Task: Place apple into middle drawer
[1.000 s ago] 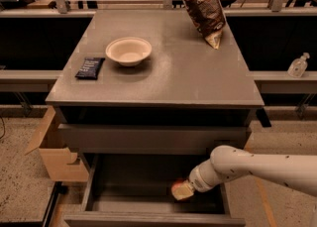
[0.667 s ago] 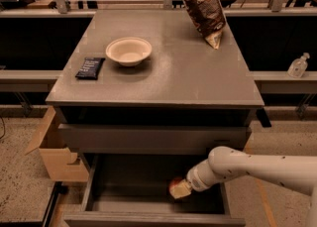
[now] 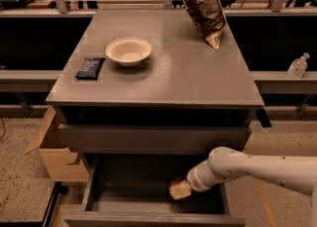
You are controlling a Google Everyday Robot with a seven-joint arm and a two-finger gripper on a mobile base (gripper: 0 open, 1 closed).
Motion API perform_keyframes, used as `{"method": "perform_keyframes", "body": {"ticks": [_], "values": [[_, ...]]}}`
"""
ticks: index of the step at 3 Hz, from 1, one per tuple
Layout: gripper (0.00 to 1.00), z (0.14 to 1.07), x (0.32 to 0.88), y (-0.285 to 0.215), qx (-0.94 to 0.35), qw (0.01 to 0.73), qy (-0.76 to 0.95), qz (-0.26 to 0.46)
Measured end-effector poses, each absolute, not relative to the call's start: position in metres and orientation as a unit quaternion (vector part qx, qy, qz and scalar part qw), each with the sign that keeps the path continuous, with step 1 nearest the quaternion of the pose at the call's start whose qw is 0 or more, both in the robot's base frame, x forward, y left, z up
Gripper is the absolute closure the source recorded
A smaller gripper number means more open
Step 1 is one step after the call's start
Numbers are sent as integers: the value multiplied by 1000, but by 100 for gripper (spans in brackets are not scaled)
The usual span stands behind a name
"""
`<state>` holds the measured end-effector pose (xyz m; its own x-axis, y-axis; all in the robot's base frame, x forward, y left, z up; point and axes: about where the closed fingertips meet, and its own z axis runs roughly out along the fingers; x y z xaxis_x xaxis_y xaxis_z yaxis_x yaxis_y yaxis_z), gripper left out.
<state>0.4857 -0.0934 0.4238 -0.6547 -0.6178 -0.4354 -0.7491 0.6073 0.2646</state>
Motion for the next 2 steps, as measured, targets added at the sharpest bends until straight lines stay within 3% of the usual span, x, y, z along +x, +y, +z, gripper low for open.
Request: {"method": "perform_keyframes", "body": {"ticks": [2], "values": [[12, 422, 484, -91, -388, 150, 883, 218]]}}
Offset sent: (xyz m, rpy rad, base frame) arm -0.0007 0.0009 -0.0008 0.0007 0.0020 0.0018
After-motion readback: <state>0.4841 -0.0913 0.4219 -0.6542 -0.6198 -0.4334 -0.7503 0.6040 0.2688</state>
